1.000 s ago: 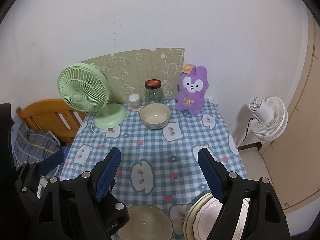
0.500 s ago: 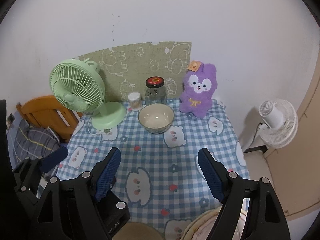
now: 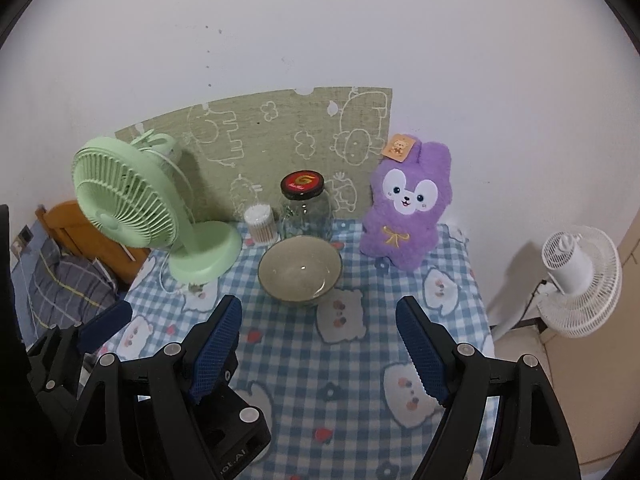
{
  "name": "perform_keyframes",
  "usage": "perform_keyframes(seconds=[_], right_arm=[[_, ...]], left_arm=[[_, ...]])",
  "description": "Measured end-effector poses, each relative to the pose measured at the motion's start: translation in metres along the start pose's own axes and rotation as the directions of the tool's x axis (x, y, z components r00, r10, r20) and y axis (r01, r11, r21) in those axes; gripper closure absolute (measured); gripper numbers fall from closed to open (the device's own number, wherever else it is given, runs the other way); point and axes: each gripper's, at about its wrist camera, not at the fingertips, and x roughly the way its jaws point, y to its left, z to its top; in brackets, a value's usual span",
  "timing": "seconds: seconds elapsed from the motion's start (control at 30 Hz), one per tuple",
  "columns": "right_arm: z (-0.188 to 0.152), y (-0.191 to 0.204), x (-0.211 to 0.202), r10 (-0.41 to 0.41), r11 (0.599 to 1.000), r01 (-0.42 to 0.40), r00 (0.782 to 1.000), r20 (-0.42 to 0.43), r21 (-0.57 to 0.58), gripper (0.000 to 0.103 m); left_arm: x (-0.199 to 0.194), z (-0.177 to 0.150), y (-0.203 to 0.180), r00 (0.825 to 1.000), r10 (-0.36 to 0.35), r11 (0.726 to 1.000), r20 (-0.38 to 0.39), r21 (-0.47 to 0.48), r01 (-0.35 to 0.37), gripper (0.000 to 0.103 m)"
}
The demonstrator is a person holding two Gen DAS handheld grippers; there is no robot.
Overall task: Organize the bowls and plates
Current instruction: 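Withdraw both tools and move toward the patterned bowl beside the glass jar, then close both tools on opposite sides of the patterned bowl's rim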
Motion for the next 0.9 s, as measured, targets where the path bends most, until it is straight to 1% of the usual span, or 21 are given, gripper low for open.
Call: perform_keyframes(seconds=[0.07, 0.2, 0.43, 0.63, 0.67, 0.7, 0.77, 0.9], right_arm=[[0.003, -0.003, 0.011, -0.001, 1.000, 0.001, 1.000, 0.000, -0.008, 0.021], [0.009, -0.009, 0.035, 0.016, 1.000, -0.016, 1.000, -0.015, 0.000, 0.021], [0.017, -0.017, 0.070, 0.010, 1.000, -0.010, 0.999, -0.033, 0.009, 0.021], [0.022, -0.023, 0.100, 0.000, 1.000, 0.000, 0.999, -0.038, 0.013, 0.021], [0.023, -0.024, 0.103, 0.000, 1.000, 0.001, 0.999, -0.038, 0.013, 0.021], [0.024, -0.024, 0.108, 0.001, 1.000, 0.000, 0.999, -0.040, 0.014, 0.021], [0.026, -0.026, 0.118, 0.006, 1.000, -0.005, 0.999, -0.042, 0.019, 0.021], [0.026, -0.028, 0.138, -0.006, 1.000, 0.007, 0.999, -0.048, 0.024, 0.021]], left_arm=[[0.010, 0.003, -0.002, 1.000, 0.021, 1.000, -0.002, -0.002, -0.021, 0.012], [0.028, 0.009, -0.006, 0.995, 0.099, 0.995, 0.000, -0.004, -0.099, 0.012], [0.065, 0.018, -0.008, 0.999, 0.050, 0.999, -0.019, -0.011, -0.051, 0.012], [0.095, 0.023, -0.012, 0.999, 0.030, 1.000, -0.031, -0.007, -0.031, 0.013], [0.099, 0.024, -0.013, 0.999, 0.028, 1.000, -0.030, -0.005, -0.028, 0.014], [0.104, 0.024, -0.013, 0.999, 0.030, 1.000, -0.030, -0.002, -0.030, 0.019], [0.113, 0.026, -0.013, 0.999, 0.034, 0.999, -0.031, -0.002, -0.034, 0.024], [0.133, 0.028, -0.013, 0.999, 0.011, 1.000, -0.040, -0.020, -0.012, 0.030]])
